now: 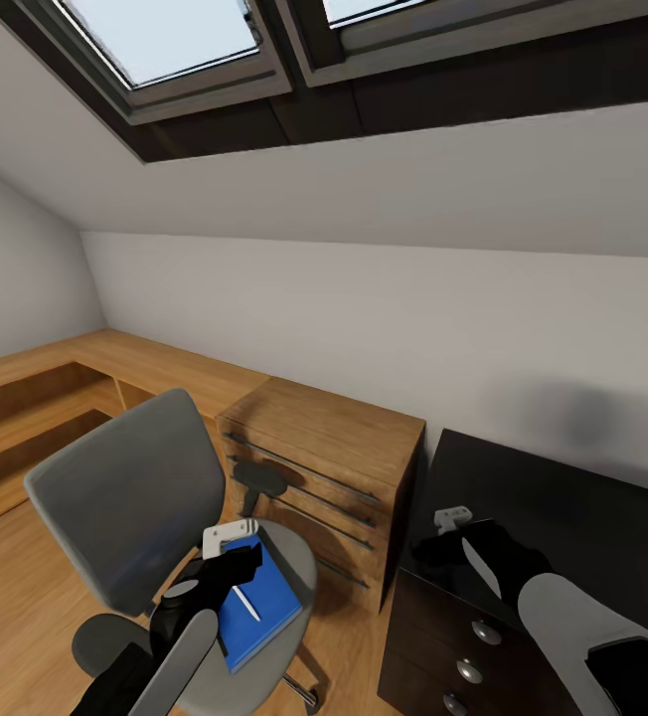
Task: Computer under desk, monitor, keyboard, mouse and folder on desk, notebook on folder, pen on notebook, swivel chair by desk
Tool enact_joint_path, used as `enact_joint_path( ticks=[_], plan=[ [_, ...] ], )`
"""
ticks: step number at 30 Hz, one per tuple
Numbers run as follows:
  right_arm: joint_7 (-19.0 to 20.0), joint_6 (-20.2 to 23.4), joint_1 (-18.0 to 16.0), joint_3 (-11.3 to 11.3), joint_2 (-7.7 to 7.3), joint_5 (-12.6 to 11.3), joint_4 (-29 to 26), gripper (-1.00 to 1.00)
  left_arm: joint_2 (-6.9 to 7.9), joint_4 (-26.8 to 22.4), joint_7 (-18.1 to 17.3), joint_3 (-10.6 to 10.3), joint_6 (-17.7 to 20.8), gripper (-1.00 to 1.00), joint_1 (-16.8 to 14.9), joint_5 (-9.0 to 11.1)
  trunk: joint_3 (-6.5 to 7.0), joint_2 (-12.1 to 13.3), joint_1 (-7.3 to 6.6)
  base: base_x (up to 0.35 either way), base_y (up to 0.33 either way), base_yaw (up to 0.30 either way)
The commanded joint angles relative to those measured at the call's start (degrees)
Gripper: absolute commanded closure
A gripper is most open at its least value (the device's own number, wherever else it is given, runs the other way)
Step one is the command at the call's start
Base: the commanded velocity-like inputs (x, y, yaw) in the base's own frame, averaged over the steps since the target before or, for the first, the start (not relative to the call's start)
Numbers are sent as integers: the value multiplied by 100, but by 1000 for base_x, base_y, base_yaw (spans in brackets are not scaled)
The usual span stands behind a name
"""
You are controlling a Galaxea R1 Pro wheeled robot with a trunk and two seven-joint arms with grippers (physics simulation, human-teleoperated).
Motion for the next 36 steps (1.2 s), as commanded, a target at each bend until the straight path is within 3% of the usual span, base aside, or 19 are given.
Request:
enact_joint_path(
  ticks=[1, 36],
  plan=[
    [2, 38, -3, 36, -6, -38, -10, -100, 5, -8, 53, -14, 7, -100, -7, 43, -7, -5, 1, 0, 0, 0],
    [-21, 168, -3, 18, -23, -38, -10, -100, 5, -8, 58, -14, 7, -100, -7, 43, -43, -85, 44, 0, 0, 0]
  ],
)
